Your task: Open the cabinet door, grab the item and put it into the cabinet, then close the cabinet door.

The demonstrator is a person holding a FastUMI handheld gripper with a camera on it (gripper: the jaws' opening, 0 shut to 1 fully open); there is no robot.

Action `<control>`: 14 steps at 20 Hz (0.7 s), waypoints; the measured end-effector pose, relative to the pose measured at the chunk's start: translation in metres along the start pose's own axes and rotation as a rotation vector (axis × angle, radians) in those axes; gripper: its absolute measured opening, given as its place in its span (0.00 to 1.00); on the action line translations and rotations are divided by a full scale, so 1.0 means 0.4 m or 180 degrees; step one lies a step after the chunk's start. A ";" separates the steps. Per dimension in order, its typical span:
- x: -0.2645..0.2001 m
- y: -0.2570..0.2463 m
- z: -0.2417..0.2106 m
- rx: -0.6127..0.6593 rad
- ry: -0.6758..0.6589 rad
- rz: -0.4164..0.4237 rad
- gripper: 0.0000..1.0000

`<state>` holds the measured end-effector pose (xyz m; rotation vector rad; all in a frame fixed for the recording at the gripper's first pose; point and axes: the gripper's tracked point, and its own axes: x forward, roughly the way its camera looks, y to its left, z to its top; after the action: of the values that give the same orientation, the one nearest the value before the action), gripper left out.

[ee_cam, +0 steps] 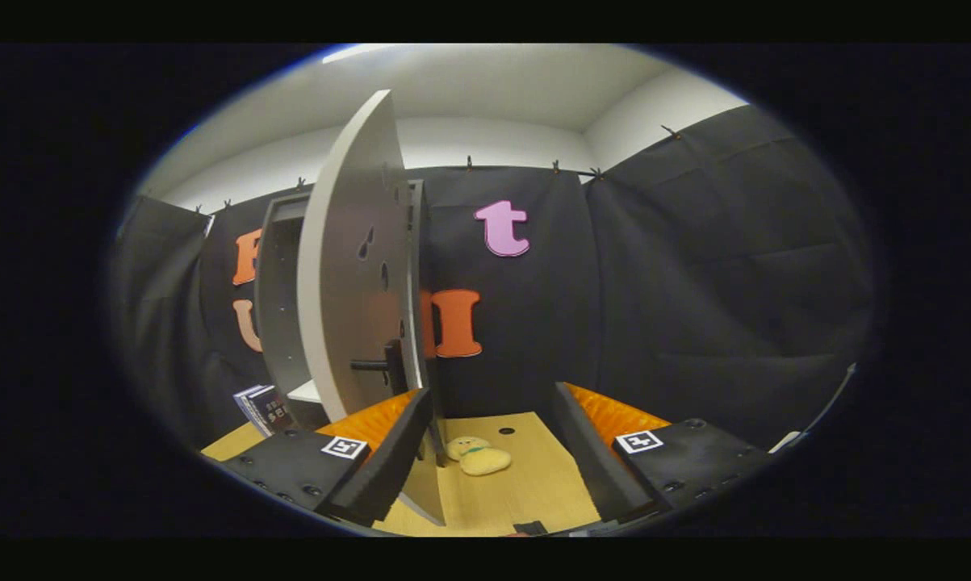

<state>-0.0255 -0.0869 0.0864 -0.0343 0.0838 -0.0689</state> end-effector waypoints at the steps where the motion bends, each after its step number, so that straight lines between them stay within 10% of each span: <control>1: 0.019 -0.001 0.000 0.0025 -0.0004 -0.0014 0.96; 14: 0.044 0.083 -0.023 0.0036 -0.0045 0.0112 0.94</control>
<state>-0.0065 -0.0551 0.0747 -0.0221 0.0699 -0.0339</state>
